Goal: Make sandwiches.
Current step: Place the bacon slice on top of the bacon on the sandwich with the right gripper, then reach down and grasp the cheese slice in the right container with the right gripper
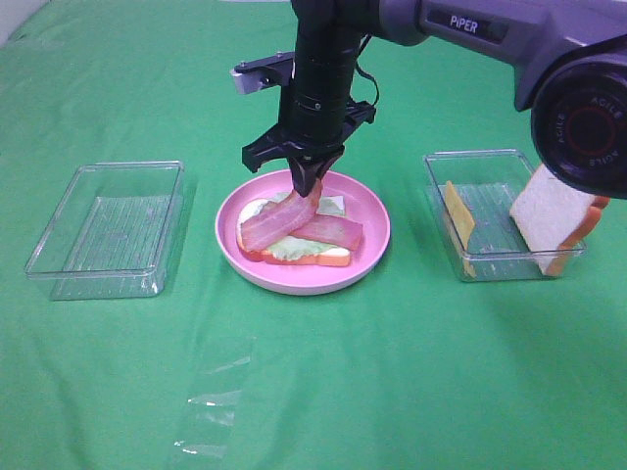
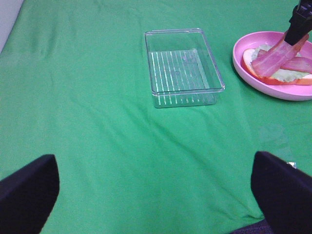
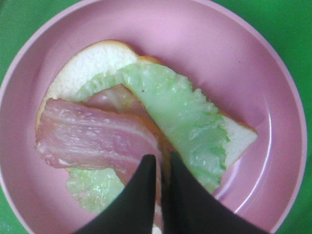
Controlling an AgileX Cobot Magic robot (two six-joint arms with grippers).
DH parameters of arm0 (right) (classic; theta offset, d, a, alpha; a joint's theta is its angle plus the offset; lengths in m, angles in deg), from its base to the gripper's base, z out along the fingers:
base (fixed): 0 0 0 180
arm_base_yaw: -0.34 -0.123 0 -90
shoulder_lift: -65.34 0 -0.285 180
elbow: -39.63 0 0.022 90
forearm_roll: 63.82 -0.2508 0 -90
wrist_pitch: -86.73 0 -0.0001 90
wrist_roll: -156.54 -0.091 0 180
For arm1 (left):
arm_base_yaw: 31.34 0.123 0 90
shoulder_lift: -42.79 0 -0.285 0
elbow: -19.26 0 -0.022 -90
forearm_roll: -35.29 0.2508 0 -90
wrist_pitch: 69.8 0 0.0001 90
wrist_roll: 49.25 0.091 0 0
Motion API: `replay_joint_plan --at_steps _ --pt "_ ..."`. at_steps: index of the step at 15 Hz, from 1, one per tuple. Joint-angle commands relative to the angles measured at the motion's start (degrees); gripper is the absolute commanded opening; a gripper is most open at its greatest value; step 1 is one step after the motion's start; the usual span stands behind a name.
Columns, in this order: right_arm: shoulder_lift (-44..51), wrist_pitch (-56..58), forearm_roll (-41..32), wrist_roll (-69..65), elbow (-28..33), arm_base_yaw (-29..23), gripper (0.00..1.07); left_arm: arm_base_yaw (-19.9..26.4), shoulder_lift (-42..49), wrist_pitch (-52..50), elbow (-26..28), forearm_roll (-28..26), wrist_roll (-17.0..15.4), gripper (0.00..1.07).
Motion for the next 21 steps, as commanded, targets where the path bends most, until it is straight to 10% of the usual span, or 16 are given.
replay_joint_plan --at_steps 1,3,5,15,21 --pt "-0.1 4.9 0.8 -0.1 0.3 0.1 0.32 0.1 0.8 -0.2 0.1 -0.5 0.1 1.0" --pt "-0.1 4.7 0.8 -1.3 0.3 0.1 0.78 0.1 0.8 -0.2 0.1 -0.5 0.1 1.0" --pt "0.6 4.6 0.8 -1.5 0.2 0.1 0.99 0.1 0.8 -0.2 0.1 -0.5 0.1 1.0" --pt "10.9 6.3 4.2 -1.8 0.4 3.7 0.99 0.1 0.8 -0.2 0.1 -0.5 0.1 1.0" --pt "21.0 6.3 4.2 -4.1 18.2 12.9 0.99 0.1 0.8 -0.2 0.1 -0.5 0.1 1.0"
